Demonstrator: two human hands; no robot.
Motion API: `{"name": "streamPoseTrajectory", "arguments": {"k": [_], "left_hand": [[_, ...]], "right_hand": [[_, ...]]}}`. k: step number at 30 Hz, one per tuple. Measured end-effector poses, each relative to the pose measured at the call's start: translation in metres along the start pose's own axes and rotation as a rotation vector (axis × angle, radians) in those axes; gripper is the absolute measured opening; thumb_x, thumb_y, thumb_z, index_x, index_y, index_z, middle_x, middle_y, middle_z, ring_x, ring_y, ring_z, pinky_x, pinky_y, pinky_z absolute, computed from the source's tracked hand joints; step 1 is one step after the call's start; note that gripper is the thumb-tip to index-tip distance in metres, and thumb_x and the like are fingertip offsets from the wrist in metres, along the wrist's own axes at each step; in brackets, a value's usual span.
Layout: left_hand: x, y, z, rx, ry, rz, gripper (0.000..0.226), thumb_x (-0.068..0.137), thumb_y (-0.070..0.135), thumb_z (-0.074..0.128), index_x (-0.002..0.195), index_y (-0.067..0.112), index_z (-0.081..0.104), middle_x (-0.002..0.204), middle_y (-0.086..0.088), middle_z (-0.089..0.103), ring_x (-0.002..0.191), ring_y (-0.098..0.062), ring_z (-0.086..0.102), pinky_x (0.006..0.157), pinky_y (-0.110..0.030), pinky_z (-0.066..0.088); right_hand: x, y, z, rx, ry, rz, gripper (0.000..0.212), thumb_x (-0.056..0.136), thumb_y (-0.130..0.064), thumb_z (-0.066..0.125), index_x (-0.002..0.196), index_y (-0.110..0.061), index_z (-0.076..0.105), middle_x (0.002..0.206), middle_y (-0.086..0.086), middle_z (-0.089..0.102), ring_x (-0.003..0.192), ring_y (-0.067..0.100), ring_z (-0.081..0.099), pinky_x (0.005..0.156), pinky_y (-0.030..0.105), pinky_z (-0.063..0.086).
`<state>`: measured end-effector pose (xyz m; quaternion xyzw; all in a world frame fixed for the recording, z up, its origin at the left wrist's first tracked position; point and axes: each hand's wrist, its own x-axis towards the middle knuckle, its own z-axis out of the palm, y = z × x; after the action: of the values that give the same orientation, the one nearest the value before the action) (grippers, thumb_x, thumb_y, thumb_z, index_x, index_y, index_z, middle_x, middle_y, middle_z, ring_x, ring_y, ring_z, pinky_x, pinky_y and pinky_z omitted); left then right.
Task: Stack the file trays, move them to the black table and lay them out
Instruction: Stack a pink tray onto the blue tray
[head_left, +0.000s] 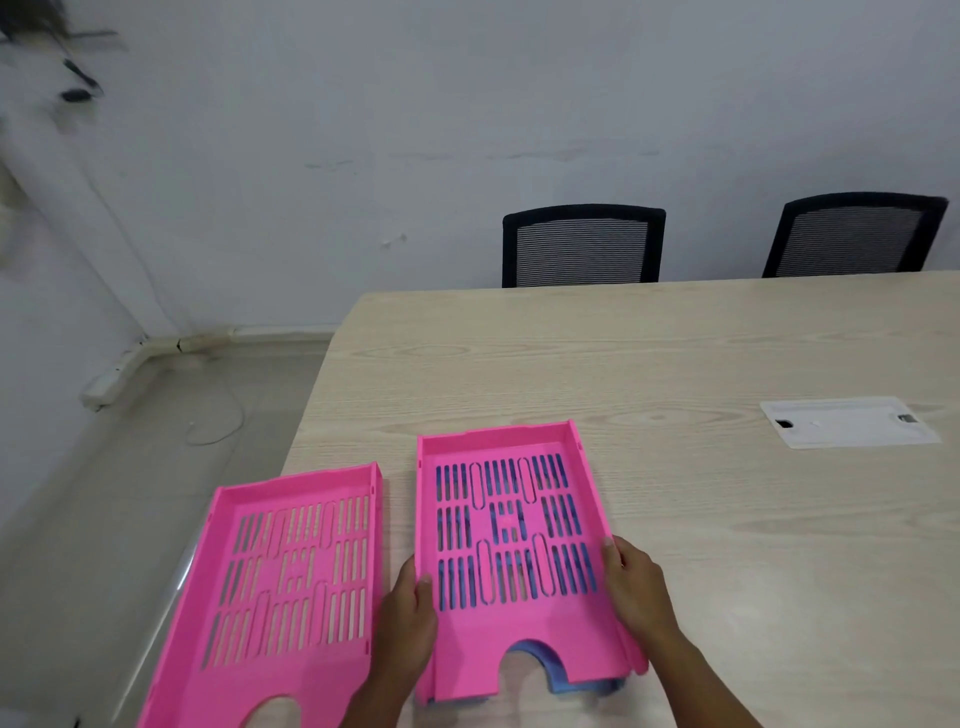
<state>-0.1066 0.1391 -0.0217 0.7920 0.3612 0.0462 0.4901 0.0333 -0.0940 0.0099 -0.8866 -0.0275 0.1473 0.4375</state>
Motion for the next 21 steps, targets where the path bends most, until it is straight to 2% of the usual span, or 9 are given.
{"name": "streamPoseTrajectory", "arguments": {"k": [5,7,9,10,12,14,17,21], "left_hand": [[0.005,-0.006,0.005,0.05,0.036,-0.013,0.046,0.104,0.026,0.036,0.15,0.021,0.033,0.08,0.003,0.057,0.072,-0.019,0.06,0.064,-0.028,0.047],[0.003,0.001,0.003,0.035,0.056,-0.03,0.046,0.105,0.023,0.036,0.15,0.018,0.034,0.084,-0.014,0.066,0.073,-0.032,0.067,0.065,-0.037,0.056],[0.001,0.009,-0.001,0.005,0.061,-0.036,0.046,0.105,0.02,0.037,0.151,0.016,0.032,0.104,-0.021,0.069,0.093,-0.039,0.07,0.08,-0.043,0.059],[0.001,0.012,-0.002,-0.007,0.058,-0.04,0.047,0.105,0.019,0.036,0.152,0.016,0.03,0.118,-0.024,0.066,0.109,-0.045,0.065,0.092,-0.051,0.056],[0.001,0.015,-0.004,-0.002,0.04,-0.054,0.049,0.105,0.02,0.036,0.153,0.017,0.029,0.132,-0.029,0.058,0.122,-0.052,0.053,0.101,-0.063,0.047],[0.002,0.013,-0.003,0.012,0.024,-0.054,0.048,0.105,0.021,0.036,0.152,0.018,0.029,0.132,-0.026,0.059,0.119,-0.048,0.058,0.1,-0.061,0.049],[-0.003,0.018,-0.004,0.023,0.029,-0.063,0.047,0.105,0.017,0.036,0.152,0.015,0.03,0.118,-0.023,0.066,0.093,-0.038,0.068,0.087,-0.049,0.058],[-0.007,0.027,-0.011,0.032,0.036,-0.052,0.047,0.105,0.015,0.036,0.152,0.014,0.031,0.117,-0.03,0.065,0.099,-0.046,0.067,0.087,-0.055,0.058]], "right_hand": [[0.003,-0.003,-0.001,-0.061,-0.003,-0.024,0.04,0.106,-0.022,0.036,0.07,-0.016,0.054,0.068,0.003,0.062,0.06,0.012,0.055,0.052,0.022,0.039],[0.003,-0.006,0.0,-0.072,0.0,-0.028,0.04,0.106,-0.02,0.036,0.068,-0.019,0.049,0.065,-0.001,0.058,0.058,0.008,0.052,0.05,0.02,0.034],[0.002,-0.008,0.002,-0.087,0.012,-0.033,0.041,0.106,-0.019,0.037,0.067,-0.02,0.048,0.064,-0.003,0.056,0.057,0.007,0.051,0.049,0.019,0.032],[0.001,-0.008,0.004,-0.094,0.019,-0.033,0.041,0.106,-0.018,0.037,0.065,-0.021,0.046,0.063,-0.003,0.055,0.057,0.006,0.05,0.049,0.018,0.032],[0.0,-0.007,0.007,-0.095,0.028,-0.029,0.042,0.105,-0.018,0.037,0.064,-0.022,0.044,0.062,-0.004,0.054,0.056,0.006,0.049,0.049,0.018,0.032],[0.0,-0.006,0.008,-0.089,0.034,-0.02,0.04,0.105,-0.018,0.038,0.066,-0.02,0.047,0.062,-0.003,0.055,0.056,0.007,0.05,0.049,0.018,0.032],[0.001,-0.005,0.008,-0.081,0.032,-0.012,0.037,0.105,-0.018,0.038,0.07,-0.017,0.051,0.063,-0.002,0.056,0.056,0.007,0.05,0.049,0.019,0.031],[0.002,-0.005,0.01,-0.072,0.028,-0.011,0.037,0.104,-0.017,0.039,0.068,-0.017,0.05,0.061,-0.001,0.055,0.054,0.009,0.049,0.049,0.021,0.033]]}}
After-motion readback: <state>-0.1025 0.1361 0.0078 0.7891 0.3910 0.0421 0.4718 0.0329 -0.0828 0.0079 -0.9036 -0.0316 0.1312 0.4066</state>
